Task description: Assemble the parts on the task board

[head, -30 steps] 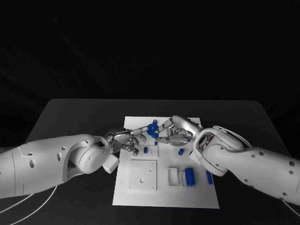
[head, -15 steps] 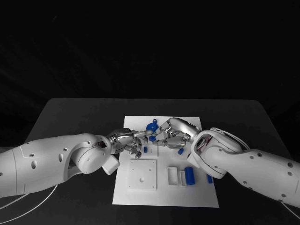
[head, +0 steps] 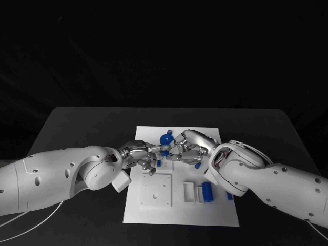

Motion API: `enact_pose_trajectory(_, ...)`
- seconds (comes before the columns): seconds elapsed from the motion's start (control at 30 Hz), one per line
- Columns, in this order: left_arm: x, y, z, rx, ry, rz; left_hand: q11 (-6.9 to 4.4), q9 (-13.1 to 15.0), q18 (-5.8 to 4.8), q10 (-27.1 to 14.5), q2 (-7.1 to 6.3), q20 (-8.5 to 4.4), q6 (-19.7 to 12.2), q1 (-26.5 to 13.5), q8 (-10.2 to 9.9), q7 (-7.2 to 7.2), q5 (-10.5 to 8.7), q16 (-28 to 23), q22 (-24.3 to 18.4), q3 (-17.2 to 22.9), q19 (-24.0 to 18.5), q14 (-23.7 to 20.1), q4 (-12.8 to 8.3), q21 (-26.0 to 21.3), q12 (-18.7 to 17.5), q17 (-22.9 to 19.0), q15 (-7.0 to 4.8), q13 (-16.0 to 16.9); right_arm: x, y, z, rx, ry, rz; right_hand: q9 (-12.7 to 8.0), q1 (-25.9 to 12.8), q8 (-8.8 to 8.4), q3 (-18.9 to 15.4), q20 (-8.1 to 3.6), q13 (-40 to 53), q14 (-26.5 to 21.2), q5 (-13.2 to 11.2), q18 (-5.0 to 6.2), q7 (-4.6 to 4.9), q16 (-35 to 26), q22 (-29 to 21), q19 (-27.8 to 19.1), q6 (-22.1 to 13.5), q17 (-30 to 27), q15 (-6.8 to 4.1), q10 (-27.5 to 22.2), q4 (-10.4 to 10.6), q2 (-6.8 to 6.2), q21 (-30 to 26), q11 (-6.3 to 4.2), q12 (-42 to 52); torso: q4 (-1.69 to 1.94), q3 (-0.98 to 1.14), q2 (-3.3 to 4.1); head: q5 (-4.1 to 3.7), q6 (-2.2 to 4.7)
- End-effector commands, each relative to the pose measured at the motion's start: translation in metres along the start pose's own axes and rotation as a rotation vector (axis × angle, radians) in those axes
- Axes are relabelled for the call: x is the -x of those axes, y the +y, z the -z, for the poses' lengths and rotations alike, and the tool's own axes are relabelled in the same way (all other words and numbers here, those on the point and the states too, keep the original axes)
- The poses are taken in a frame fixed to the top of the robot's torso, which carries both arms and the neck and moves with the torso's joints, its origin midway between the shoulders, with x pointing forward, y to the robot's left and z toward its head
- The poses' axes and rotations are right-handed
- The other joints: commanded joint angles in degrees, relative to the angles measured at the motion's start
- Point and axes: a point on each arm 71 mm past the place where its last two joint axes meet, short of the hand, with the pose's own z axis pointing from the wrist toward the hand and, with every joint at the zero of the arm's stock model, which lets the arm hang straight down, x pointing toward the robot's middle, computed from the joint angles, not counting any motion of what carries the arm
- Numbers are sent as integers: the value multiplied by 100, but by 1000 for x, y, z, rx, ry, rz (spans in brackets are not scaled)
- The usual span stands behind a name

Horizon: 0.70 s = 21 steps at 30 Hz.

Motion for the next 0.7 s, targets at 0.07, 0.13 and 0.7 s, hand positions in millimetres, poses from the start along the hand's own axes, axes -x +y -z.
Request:
enact_pose_trajectory(0.07,-4,-3,0,-23,33,-19,-10,-17,-41,-37,63,-1,-33,-4,11,-11,33,38,114,36,-50,-45,-29,34,34,-22,10,-16,-2,1,1,13,22,-6,8,12,36,-33,8,5,-9,32,-4,-3,5,5,49,46,-1,-18,29,-8,57,-21,-14,19,3,0,0,-1,-6)
enact_pose_trajectory(0.13,-3,-3,0,-24,33,-18,-8,-25,-41,-42,69,0,-37,-4,2,-8,43,37,114,42,-52,-50,-34,32,32,-27,11,-20,-2,1,1,12,23,-6,8,12,36,-33,8,5,-9,32,-4,-3,5,5,49,46,-1,-18,29,-8,57,-21,-14,19,-1,1,0,1,-8)
enact_pose_trajectory(0.7,-4,-3,1,-27,47,-11,-6,-112,-41,-85,68,6,-45,78,-89,-13,673,61,114,341,-74,-95,-361,9,40,-97,14,-68,-2,0,1,11,27,-15,9,0,36,-66,9,10,-5,46,-4,-5,12,63,72,44,5,-18,29,-20,73,-43,-14,21,-3,1,1,-7,-13)
